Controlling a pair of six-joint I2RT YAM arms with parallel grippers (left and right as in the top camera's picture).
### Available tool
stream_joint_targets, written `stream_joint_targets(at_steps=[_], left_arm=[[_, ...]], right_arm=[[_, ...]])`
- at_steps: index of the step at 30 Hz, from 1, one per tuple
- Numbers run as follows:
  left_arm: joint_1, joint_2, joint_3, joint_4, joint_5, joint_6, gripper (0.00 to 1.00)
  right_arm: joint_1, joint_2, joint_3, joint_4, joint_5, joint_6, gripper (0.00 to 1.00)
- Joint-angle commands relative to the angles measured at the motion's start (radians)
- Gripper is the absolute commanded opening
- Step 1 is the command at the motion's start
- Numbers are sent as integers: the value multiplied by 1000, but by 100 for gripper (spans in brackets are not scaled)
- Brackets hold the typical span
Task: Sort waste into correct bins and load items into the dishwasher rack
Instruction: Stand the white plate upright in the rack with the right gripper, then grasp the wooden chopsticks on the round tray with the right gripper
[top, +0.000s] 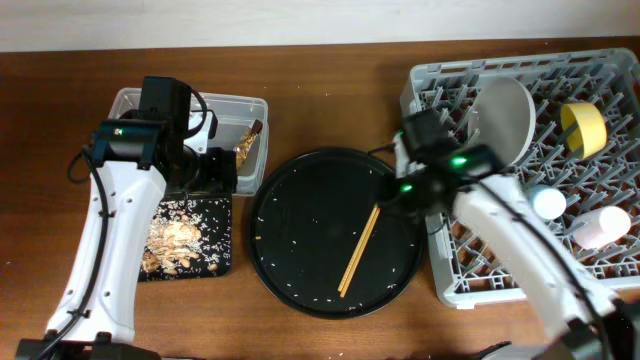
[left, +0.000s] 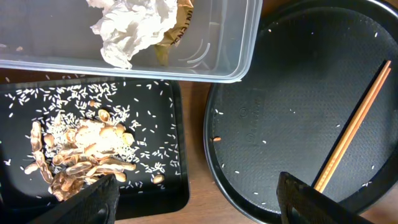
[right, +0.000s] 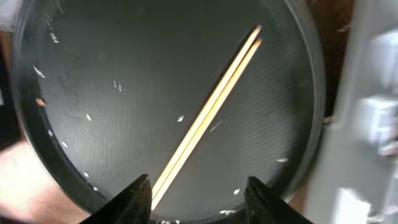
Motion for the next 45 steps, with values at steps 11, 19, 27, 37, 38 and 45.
stream_joint_targets(at_steps=[11, 19, 27, 37, 38, 45], left_arm=[[5, -10, 8, 1, 10, -2, 80], [4, -10, 8, 1, 10, -2, 80], [4, -10, 8, 1, 10, -2, 80], [4, -10, 8, -2, 10, -2, 80], [4, -10, 8, -2, 10, -2, 80], [4, -10, 8, -2, 10, -2, 80]], right_arm=[[123, 280, -124, 153, 43, 303, 50], [123, 280, -209, 216, 63, 332, 50], [123, 280, -211, 210, 112, 365, 49], [122, 190, -130, 136, 169, 324, 49], [122, 193, -136, 136, 169, 324, 49], [122, 194, -203, 153, 198, 350, 49]])
